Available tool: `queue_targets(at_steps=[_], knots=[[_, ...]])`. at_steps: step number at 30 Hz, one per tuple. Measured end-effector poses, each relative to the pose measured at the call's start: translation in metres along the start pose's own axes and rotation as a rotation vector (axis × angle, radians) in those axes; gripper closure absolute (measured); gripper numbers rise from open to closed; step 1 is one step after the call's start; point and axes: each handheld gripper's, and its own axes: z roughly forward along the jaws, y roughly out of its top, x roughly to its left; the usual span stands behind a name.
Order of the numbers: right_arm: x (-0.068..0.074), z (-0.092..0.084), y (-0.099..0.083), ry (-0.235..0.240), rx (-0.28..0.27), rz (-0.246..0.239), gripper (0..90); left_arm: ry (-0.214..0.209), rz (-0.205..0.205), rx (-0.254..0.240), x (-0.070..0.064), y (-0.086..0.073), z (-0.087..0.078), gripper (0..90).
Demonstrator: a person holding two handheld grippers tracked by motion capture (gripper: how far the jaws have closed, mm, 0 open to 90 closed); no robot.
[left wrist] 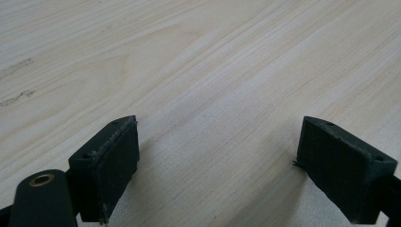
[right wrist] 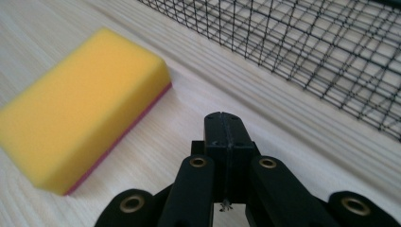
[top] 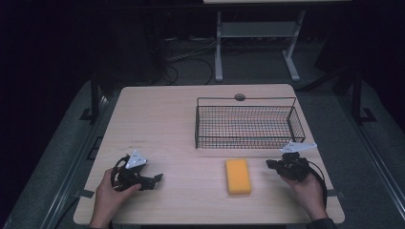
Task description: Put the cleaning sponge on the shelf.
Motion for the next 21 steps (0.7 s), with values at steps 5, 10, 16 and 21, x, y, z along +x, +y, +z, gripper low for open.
queue_targets(at_steps=[5,10,16,21], knots=[[0.001,0.005,0.011,0.024,-0.005,-0.028,89.8,-0.001,-0.001,-0.001,0.000,0.000,0.000,12.9],[-0.001,0.009,0.018,0.032,-0.009,-0.035,89.8,0.000,-0.004,-0.003,0.000,0.000,0.000,12.9],[0.000,0.017,0.027,0.037,-0.007,-0.040,89.8,0.000,-0.004,-0.003,0.000,0.000,0.000,12.9],[0.001,0.025,0.033,0.036,-0.007,-0.052,89.8,0.003,-0.007,-0.002,-0.001,0.000,0.000,12.9]])
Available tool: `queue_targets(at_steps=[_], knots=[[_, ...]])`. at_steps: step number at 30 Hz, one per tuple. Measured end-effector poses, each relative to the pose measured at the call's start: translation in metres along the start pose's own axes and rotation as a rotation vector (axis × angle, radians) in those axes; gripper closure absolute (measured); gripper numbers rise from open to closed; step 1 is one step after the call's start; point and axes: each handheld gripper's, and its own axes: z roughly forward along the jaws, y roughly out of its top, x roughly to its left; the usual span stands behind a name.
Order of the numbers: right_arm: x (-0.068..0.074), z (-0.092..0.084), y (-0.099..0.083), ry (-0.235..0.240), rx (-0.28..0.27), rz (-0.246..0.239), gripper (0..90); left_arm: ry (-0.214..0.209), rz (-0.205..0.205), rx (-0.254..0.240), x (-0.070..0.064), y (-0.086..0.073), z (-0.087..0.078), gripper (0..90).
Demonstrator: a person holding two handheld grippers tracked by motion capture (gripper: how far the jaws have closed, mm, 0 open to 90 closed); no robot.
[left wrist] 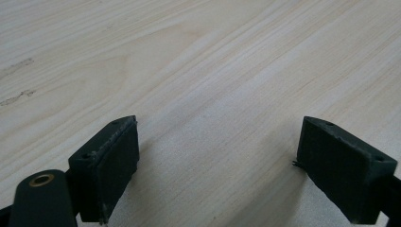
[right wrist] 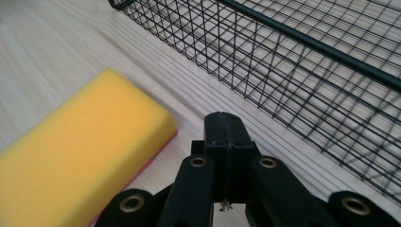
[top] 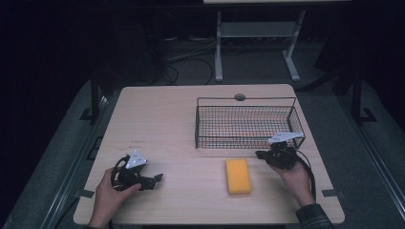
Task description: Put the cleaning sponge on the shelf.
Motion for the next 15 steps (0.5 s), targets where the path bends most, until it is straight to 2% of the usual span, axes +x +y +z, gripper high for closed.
queue_targets(at_steps=[15], knots=[[0.011,0.018,0.008,0.049,0.035,-0.028,89.8,0.003,-0.004,-0.002,0.000,0.000,0.000,12.9]])
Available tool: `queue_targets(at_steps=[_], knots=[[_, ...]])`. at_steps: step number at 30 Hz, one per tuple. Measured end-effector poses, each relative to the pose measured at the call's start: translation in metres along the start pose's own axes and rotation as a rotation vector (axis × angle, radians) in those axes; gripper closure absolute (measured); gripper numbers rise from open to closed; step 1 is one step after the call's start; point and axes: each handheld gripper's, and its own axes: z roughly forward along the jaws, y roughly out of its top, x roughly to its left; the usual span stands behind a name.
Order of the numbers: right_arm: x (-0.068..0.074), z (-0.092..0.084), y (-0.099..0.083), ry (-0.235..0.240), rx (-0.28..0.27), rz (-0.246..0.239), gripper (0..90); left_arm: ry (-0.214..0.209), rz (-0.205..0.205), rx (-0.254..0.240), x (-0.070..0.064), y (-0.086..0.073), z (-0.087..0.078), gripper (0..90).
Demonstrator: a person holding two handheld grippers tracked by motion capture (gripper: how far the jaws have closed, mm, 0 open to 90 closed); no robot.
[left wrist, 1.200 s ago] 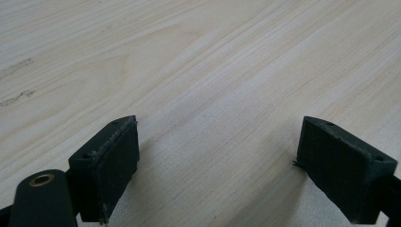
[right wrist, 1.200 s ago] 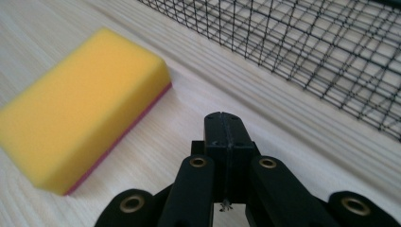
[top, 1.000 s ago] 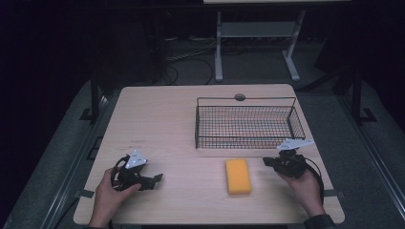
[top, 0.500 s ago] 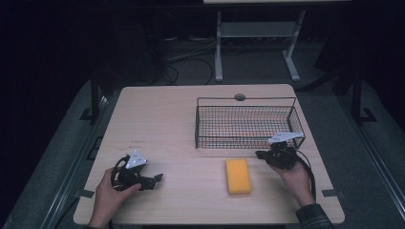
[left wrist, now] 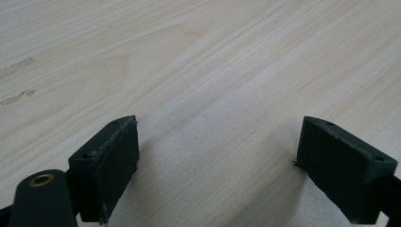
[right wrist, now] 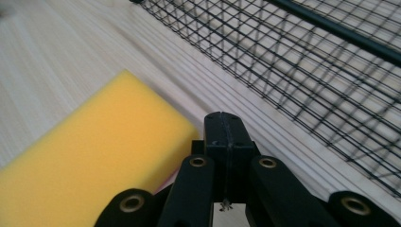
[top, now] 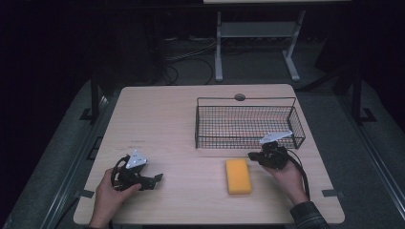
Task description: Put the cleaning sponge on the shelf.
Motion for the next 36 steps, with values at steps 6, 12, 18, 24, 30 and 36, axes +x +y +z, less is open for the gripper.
queue_targets(at_steps=[6,12,18,24,30,36], knots=[[0.008,0.007,0.003,0.025,0.015,-0.013,89.7,0.001,-0.001,0.000,0.000,0.000,0.000,12.9],[0.014,0.012,0.006,0.039,0.019,-0.023,89.7,0.002,-0.001,0.000,0.000,0.000,0.000,12.9],[0.017,0.014,0.009,0.048,0.022,-0.030,89.7,0.002,-0.002,0.000,0.000,0.000,0.000,12.9],[0.024,0.019,0.014,0.062,0.029,-0.050,89.7,0.002,-0.002,0.000,0.000,0.000,0.000,12.9],[0.031,0.026,0.019,0.081,0.036,-0.070,89.7,0.002,-0.003,0.001,0.000,0.000,0.000,12.9],[0.035,0.030,0.023,0.095,0.040,-0.082,89.7,0.003,-0.003,0.001,0.000,0.000,0.000,12.9]])
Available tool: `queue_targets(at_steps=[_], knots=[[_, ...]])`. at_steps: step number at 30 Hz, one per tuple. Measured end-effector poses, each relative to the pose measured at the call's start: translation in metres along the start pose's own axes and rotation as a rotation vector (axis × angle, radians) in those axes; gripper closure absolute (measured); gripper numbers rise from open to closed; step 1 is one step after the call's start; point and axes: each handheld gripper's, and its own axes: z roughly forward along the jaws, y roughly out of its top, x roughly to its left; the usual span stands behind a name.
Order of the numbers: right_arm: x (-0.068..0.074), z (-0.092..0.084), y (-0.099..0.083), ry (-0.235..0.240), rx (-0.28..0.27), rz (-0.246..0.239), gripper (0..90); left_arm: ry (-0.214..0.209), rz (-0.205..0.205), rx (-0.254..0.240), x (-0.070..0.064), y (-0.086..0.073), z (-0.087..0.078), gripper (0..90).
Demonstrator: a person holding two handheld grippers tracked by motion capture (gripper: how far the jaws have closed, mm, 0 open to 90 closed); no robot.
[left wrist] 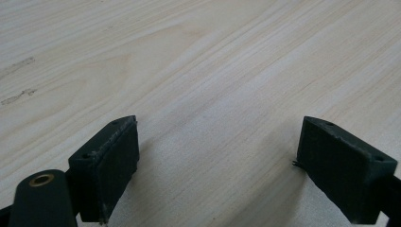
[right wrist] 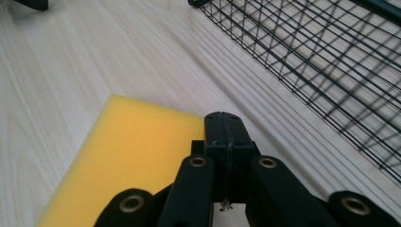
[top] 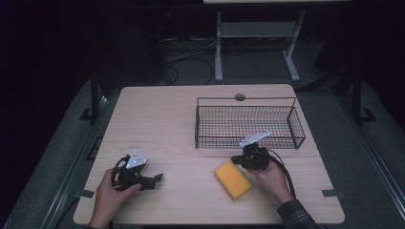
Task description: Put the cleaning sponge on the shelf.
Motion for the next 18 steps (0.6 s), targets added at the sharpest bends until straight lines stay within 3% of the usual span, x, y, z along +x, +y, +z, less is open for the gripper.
queue_targets(at_steps=[18], knots=[[0.013,0.015,0.012,0.043,0.027,-0.032,89.7,0.000,0.000,0.000,0.000,0.000,0.000,12.9]])
